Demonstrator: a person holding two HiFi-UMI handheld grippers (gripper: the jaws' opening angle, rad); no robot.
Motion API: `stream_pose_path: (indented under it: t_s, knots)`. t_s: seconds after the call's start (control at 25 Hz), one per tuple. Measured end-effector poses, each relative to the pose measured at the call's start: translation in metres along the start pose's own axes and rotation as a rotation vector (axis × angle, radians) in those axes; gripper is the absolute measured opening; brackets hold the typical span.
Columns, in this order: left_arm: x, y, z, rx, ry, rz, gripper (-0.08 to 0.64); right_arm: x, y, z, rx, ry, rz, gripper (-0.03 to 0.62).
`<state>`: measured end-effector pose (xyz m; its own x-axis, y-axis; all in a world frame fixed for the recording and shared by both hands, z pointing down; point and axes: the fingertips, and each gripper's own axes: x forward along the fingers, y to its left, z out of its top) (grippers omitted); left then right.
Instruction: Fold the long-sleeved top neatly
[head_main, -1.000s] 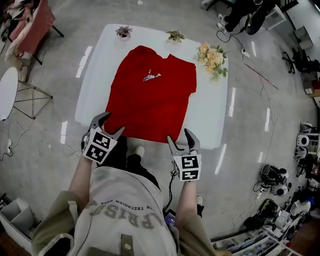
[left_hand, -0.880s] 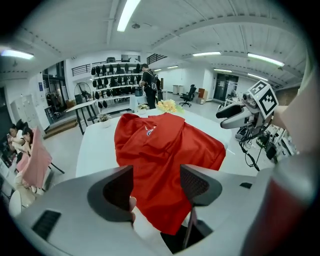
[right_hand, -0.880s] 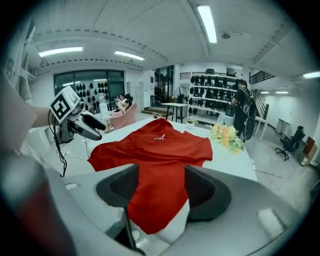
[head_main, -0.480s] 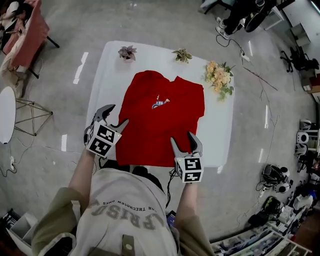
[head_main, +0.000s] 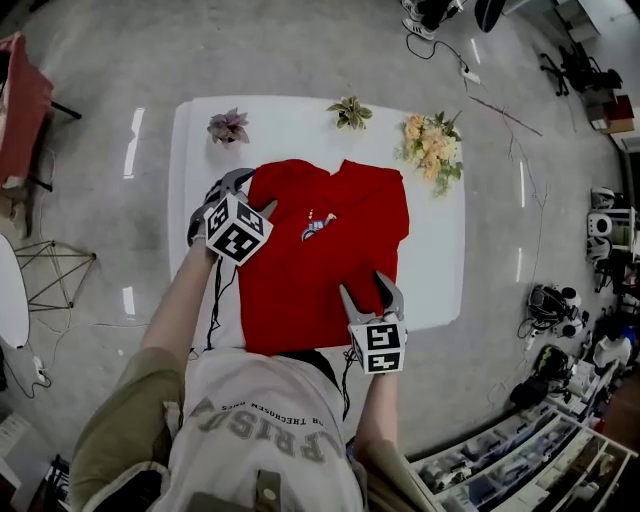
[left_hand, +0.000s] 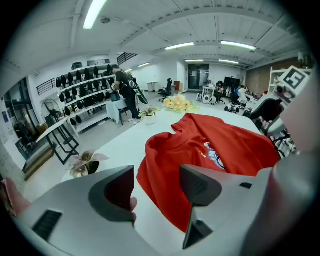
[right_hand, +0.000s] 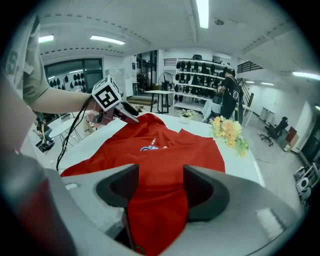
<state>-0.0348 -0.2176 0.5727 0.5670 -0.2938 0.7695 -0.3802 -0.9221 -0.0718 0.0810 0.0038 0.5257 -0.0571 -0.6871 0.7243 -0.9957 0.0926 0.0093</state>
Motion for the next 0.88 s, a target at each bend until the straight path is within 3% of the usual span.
stream_pose_path:
  t_s: [0.08, 0.24, 0.36, 0.6, 0.72, 0.88]
  knots:
    - [0.014, 0.003, -0.003, -0.006, 0.006, 0.012, 0.246, 0.001, -0.004, -0.004, 0.014, 0.018, -0.014, 0.278]
    - [0.008, 0.014, 0.004, -0.081, -0.071, 0.047, 0.044, 0.003, -0.011, -0.017, 0.011, 0.048, -0.026, 0.278]
    - [-0.016, 0.018, 0.014, -0.119, -0.152, 0.062, 0.026, 0.004, -0.01, -0.019, 0.021, 0.048, -0.011, 0.278]
    - [-0.105, 0.002, 0.015, -0.054, -0.261, 0.156, 0.026, 0.007, -0.007, -0.017, -0.033, 0.024, 0.054, 0.278]
    - [-0.125, -0.023, -0.019, -0.042, -0.196, 0.169, 0.026, 0.007, -0.009, -0.019, -0.061, 0.014, 0.088, 0.278]
    - [-0.108, -0.063, -0.086, -0.028, -0.002, 0.135, 0.026, 0.01, -0.009, -0.017, -0.096, 0.002, 0.135, 0.278]
